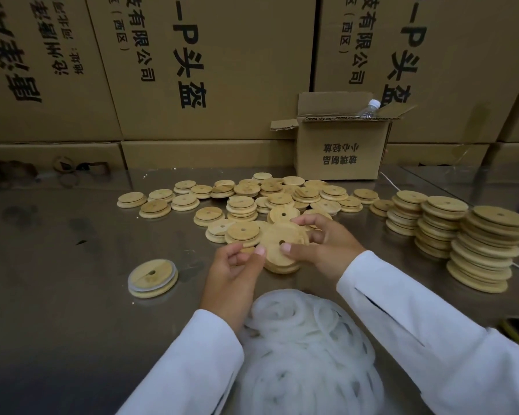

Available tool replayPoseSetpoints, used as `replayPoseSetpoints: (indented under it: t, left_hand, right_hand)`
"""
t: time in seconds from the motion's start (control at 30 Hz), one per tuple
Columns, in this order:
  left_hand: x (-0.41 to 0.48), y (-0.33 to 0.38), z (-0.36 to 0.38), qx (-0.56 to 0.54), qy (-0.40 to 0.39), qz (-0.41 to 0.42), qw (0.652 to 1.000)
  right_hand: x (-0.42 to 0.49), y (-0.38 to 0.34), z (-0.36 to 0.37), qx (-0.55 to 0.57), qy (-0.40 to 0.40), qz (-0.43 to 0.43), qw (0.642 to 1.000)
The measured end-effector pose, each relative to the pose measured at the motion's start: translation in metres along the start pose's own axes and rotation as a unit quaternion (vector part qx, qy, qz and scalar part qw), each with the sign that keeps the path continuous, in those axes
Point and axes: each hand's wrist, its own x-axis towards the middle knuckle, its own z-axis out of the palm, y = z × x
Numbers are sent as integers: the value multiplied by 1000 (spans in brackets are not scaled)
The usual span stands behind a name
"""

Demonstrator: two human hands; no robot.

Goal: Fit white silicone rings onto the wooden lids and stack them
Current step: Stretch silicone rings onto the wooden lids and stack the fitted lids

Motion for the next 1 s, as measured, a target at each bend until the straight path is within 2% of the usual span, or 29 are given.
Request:
replayPoseSetpoints:
  t: [0.13, 0.27, 0.33, 0.4, 0.47, 0.53, 0.67, 0.77, 0.83, 0.9, 1.0]
  left_hand:
    - [-5, 5, -3, -16, -93, 6, 996]
    - [-10, 7, -10, -36, -121, 18, 992]
    - [-12, 8, -12, -56, -110, 0, 992]
    - [-14, 11, -14, -89, -85, -30, 992]
    - [-15, 15, -15, -126, -66, -56, 988]
    - [-17, 17, -16, -156, -44, -73, 984]
    - [-20, 17, -14, -188, -16, -87, 978]
    - [-22, 17, -8, -201, -33, -86, 975]
    - [-22, 16, -6, -197, -52, -82, 976]
    - [-22, 14, -5, -187, -67, -77, 977]
    - [-21, 14, -4, -170, -88, -70, 979]
  right_hand:
    - [-36, -5, -2, 27, -51, -43, 997]
    - [-58, 1, -11, 48, -22, -64, 997]
    - [-64, 7, -20, 18, 25, -92, 995]
    - [-67, 12, -29, -72, 47, -116, 989]
    - [-68, 18, -34, -147, 15, -108, 983]
    - [-67, 23, -34, -177, -30, -81, 980]
    - [-65, 27, -34, -170, -79, -39, 982]
    - [-65, 24, -38, -185, -75, -43, 979]
    - [-66, 21, -38, -149, -47, -68, 985]
    - [-69, 15, -36, -63, -17, -100, 993]
    - [-73, 6, -30, 84, -15, -125, 989]
